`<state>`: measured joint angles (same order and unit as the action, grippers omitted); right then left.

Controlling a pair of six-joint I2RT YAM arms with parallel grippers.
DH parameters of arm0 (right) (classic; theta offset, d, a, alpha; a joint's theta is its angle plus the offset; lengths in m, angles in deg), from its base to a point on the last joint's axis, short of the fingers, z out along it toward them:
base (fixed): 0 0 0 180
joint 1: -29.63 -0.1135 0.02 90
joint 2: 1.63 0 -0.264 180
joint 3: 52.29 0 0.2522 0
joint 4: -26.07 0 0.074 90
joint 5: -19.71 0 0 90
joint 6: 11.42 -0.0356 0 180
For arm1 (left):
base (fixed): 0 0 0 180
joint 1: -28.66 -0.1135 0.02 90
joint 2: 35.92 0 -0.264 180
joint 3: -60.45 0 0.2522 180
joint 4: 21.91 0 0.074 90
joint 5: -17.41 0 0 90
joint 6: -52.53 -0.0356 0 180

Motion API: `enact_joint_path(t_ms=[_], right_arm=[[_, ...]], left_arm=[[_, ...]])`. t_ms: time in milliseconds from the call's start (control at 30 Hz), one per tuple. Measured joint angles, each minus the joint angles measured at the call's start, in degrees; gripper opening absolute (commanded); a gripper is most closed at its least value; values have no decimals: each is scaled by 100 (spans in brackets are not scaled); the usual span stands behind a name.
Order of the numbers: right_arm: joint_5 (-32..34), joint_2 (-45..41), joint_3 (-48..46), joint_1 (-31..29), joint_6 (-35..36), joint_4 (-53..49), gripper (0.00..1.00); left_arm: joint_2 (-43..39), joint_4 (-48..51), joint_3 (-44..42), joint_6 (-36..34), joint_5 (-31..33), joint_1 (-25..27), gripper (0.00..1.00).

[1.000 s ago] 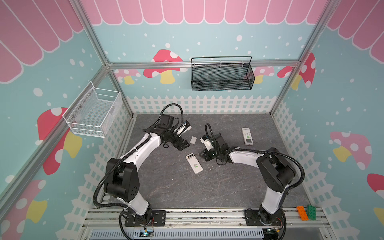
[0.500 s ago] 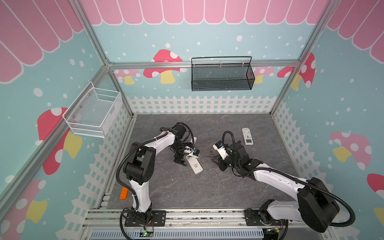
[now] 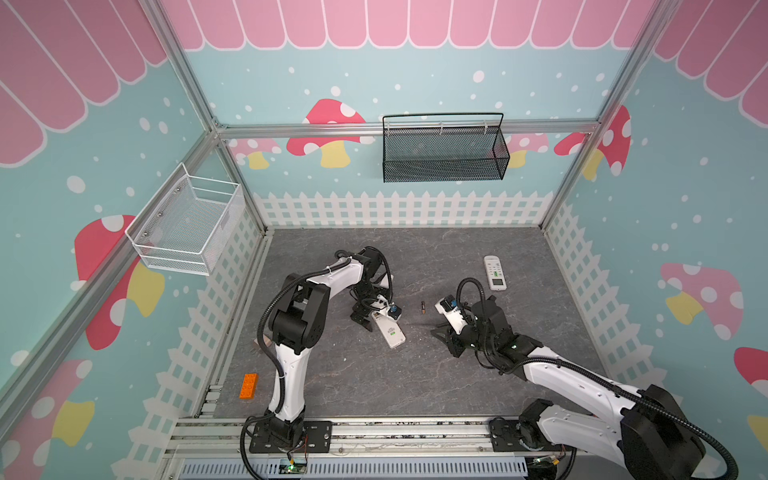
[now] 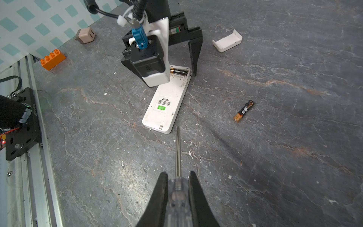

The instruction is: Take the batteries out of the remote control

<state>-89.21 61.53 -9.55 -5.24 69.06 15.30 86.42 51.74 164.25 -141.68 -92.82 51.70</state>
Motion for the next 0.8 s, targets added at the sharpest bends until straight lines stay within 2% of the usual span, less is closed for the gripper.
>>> enact_joint_path(t_ms=[167, 400, 633, 800], right_arm=[[-149, 7, -55, 0, 175, 35, 0], [-422, 251, -48, -7, 739, 466, 0], [-393, 592, -42, -144, 2168, 833, 0], [-343, 745, -74, -278, 3154, 1469, 0]], left_arm=[[4, 146, 28, -109, 249, 2, 85], [-105, 197, -136, -96, 286, 0, 83], [-155, 153, -216, 103, 225, 0, 74], [-155, 101, -227, 203, 203, -17, 70]])
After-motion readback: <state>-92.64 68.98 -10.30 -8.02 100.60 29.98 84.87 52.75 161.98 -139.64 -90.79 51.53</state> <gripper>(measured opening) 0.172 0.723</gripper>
